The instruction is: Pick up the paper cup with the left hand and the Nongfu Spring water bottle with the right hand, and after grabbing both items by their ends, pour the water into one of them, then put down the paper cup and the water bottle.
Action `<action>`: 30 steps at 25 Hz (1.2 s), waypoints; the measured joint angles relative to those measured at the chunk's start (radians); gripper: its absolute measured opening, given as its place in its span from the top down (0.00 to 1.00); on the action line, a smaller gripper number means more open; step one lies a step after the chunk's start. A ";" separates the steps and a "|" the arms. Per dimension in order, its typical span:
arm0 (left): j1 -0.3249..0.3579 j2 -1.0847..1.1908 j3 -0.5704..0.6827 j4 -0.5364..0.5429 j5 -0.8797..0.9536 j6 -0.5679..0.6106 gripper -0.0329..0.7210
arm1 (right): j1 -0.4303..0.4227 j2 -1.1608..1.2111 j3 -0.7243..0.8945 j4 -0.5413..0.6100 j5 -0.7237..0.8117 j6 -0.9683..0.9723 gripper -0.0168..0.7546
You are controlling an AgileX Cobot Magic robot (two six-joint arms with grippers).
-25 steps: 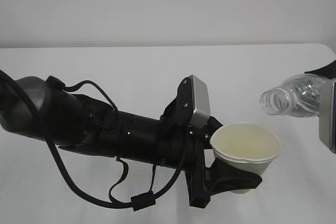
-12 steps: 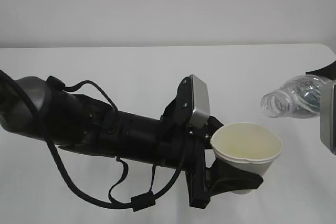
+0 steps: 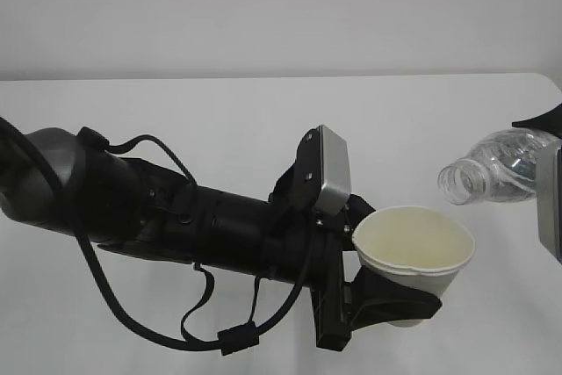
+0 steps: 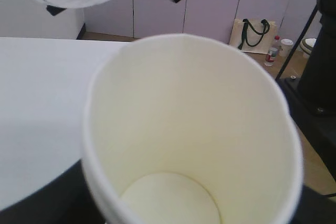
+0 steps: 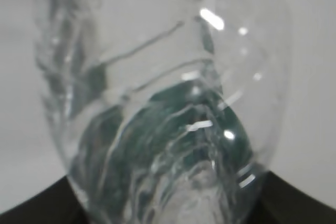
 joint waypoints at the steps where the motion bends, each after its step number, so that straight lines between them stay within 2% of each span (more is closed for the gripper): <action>1: 0.000 0.000 0.000 0.000 0.000 0.000 0.32 | 0.000 0.000 0.000 -0.002 0.000 0.000 0.44; 30: 0.000 0.000 0.000 0.001 -0.018 0.000 0.32 | 0.000 0.000 -0.059 -0.009 0.002 -0.002 0.44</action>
